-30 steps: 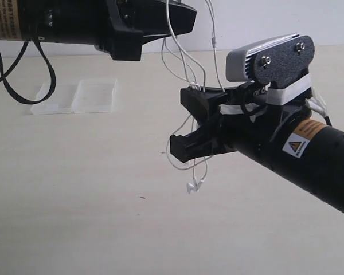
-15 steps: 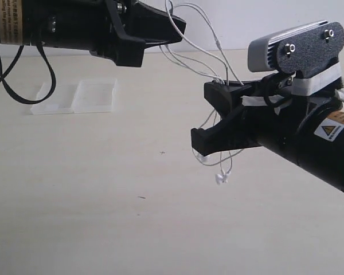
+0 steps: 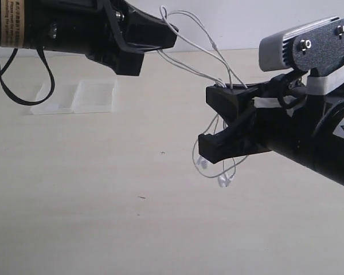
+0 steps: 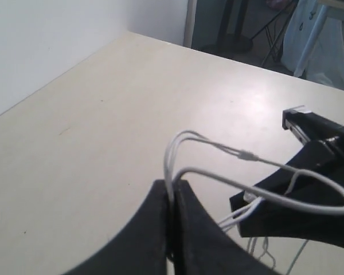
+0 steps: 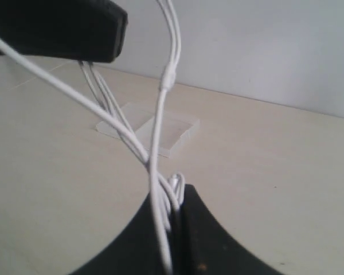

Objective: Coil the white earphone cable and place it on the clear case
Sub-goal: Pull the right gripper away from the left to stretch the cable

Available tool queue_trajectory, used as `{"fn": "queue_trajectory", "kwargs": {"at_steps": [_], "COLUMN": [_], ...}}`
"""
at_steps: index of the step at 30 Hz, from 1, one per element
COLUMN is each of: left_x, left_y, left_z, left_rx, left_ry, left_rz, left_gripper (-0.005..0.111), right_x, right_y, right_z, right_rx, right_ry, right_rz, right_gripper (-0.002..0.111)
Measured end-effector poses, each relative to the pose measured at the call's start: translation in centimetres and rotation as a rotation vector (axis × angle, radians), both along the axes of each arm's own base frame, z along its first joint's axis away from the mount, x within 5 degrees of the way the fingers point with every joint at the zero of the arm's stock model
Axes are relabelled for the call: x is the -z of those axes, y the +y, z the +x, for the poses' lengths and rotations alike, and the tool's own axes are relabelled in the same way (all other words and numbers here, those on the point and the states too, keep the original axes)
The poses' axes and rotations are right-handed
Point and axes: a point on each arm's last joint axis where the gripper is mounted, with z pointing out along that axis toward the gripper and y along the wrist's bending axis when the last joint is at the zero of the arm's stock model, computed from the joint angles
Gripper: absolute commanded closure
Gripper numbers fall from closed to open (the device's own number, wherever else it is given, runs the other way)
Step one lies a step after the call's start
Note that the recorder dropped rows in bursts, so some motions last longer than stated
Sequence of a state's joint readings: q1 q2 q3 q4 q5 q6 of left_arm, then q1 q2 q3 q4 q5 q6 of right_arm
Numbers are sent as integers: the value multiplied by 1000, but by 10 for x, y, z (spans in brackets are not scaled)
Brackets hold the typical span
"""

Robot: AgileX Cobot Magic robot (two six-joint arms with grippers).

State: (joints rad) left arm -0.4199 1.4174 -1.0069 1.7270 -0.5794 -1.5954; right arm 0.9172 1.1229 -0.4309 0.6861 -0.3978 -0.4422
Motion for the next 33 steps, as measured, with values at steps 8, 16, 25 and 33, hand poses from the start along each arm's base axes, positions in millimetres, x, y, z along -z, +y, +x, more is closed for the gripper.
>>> {"fn": "queue_trajectory", "kwargs": {"at_steps": [8,16,25,33], "left_x": [20,28,53,69], "left_y": [-3,-8,-4,-1], "left_z": [6,5,-7,-15], "left_rx": [9,45,57,61], "left_ry": [64,152,245,285], "left_rz": [29,4,28,55], "left_gripper": [92,34,37,37], "right_x": [-5,-4,-4,-3], "right_y": [-3,-2,-2,-3], "right_z": [-6,-7,-7,-7], "right_rx": [-29,-41,-45,-45], "right_ry": [15,25,20,13], "right_rz": [12,-2,-10,-28], "right_gripper": [108,108,108,108]}}
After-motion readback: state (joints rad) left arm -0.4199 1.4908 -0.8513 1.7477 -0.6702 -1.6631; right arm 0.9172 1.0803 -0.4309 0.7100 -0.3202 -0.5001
